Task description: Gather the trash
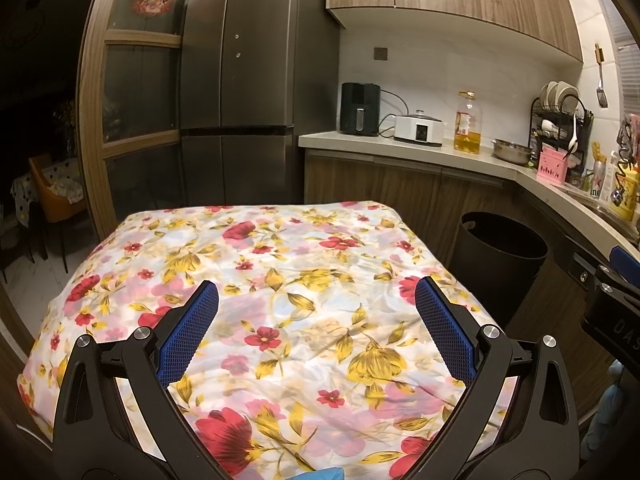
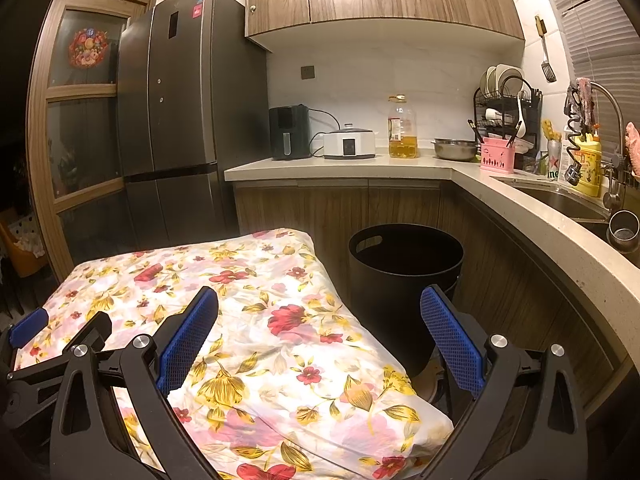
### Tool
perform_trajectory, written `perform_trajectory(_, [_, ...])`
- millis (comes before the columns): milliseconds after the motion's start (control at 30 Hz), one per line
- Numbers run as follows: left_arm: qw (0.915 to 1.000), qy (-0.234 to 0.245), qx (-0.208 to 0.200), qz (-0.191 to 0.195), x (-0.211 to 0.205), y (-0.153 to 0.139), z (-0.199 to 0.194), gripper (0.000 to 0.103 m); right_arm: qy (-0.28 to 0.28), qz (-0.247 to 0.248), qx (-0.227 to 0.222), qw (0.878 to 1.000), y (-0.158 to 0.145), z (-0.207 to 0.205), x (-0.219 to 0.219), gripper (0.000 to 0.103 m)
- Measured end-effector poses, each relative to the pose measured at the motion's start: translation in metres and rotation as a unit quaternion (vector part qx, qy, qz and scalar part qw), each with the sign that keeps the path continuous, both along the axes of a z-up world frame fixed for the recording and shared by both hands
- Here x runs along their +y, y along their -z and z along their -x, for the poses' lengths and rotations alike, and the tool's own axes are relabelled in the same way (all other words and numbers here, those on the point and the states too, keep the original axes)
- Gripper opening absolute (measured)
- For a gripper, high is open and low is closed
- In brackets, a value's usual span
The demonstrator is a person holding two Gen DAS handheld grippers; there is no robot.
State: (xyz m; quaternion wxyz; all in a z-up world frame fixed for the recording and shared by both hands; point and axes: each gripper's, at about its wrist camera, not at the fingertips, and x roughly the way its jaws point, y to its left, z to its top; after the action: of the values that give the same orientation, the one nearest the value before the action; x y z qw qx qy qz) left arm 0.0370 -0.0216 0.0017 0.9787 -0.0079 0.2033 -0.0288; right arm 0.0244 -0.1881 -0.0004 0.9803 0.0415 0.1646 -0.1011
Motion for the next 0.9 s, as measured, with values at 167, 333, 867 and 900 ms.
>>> perform_trajectory(167, [1.0000,0.000,-0.001,0.000,-0.0003,-0.0030,0.0016,0.097,0.000,-0.001,0.000,1.000,0.0002,0.0000,-0.0004,0.097])
perform_trajectory(333, [1.0000,0.000,-0.004,0.001,-0.0004,-0.0050,0.0019,0.097,0.000,-0.001,-0.001,1.000,-0.0003,0.0007,-0.0013,0.097])
perform_trajectory(867, [0.9999,0.003,-0.013,0.004,0.0015,-0.0098,0.0038,0.097,0.001,-0.002,-0.002,1.000,-0.0016,0.0007,-0.0014,0.097])
perform_trajectory(900, [0.9999,0.004,-0.013,0.004,0.0011,-0.0094,0.0053,0.097,0.001,-0.002,-0.002,1.000,-0.0013,0.0012,-0.0019,0.097])
